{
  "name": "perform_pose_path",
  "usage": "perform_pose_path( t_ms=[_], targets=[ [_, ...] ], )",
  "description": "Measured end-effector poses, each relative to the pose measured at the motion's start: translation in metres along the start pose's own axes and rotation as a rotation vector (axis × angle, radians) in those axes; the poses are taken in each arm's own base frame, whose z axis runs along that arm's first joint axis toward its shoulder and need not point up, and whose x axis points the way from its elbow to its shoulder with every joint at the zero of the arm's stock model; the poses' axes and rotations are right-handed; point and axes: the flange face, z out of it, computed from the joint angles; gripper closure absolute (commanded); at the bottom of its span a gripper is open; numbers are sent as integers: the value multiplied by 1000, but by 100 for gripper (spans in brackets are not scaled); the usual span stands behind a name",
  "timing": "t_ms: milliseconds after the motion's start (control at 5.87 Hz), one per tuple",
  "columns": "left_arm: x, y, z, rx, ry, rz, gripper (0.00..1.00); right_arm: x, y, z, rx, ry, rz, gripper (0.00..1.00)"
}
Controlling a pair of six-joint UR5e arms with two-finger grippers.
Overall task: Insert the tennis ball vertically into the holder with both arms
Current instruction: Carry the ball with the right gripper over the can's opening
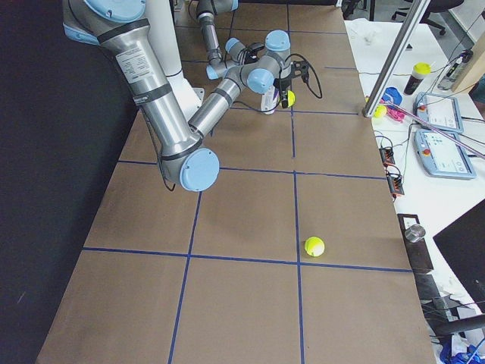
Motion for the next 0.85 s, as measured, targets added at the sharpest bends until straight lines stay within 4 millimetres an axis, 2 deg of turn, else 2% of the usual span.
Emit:
perform_pose_path(
  t_ms=[170, 341, 511, 681, 852],
  targets=[
    [0, 2, -1, -4, 0, 1, 21, -41, 4, -20, 13, -68, 56, 77],
    [0, 4, -1, -6, 0, 2, 21, -74, 8, -30, 16, -114, 97, 76],
    [0, 4, -1, -7, 0, 1, 20, -104, 18, -26, 25, -130, 115, 75],
    [0, 5, -1, -8, 0, 2, 19, -124, 33, -11, 43, -118, 112, 72],
    [-1, 6, -2, -10, -1, 3, 19, -134, 44, 2, 46, -104, 106, 69]
  ],
)
